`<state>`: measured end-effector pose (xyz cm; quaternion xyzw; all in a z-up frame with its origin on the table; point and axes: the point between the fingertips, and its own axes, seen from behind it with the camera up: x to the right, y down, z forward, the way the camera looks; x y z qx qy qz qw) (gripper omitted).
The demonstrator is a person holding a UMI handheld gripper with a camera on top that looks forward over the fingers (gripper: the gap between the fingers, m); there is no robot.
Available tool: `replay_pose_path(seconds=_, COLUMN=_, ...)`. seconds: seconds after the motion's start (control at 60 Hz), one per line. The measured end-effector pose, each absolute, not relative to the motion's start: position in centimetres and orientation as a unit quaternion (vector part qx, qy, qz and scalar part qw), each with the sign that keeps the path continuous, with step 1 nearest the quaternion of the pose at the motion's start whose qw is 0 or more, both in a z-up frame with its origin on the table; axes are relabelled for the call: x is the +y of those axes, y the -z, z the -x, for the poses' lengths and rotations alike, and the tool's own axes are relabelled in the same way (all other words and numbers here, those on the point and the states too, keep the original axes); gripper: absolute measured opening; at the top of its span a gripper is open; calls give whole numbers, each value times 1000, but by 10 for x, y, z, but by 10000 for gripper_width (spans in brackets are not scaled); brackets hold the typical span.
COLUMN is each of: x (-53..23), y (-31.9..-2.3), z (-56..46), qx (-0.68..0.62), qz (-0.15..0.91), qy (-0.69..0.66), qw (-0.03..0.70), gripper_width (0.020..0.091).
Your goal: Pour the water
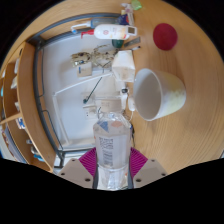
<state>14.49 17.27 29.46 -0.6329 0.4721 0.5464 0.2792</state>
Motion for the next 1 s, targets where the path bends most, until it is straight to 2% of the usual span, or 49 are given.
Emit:
replay_pose_path(seconds=0.217, x=172, y=-296, z=-150, qx=542, qz=574, qy=-585, qw=187, gripper_width=404)
replay_pose_path(seconds=0.417, x=169, y=-292, z=-153, qx=556, qz=566, qy=-588, qw=162, gripper_width=400)
replay_pose_path(seconds=0.533, x=169, y=-292, z=-154, qx=540, qz=586, qy=-580, qw=171, gripper_width=401)
replay_pose_path(seconds=0.617, x=171, y=-300, z=-168, qx=501, qz=618, qy=-557, qw=238, gripper_width=403)
replay_pose_path(seconds=0.667, x=173, y=-317, z=-183, qx=464, qz=649, qy=-529, qw=288, gripper_width=403)
replay_pose_path(seconds=0.783, x=173, y=-322, z=-209, qx=343, qz=730, qy=-443, qw=391, gripper_width=403)
replay_pose_path(seconds=0.833, x=178, y=-341, z=-231, qx=288, qz=763, qy=-390, qw=427, gripper_width=414)
replay_pose_path(seconds=1.0, x=190, y=-338, z=-299, qx=103, qz=824, qy=-182, qw=527, gripper_width=415)
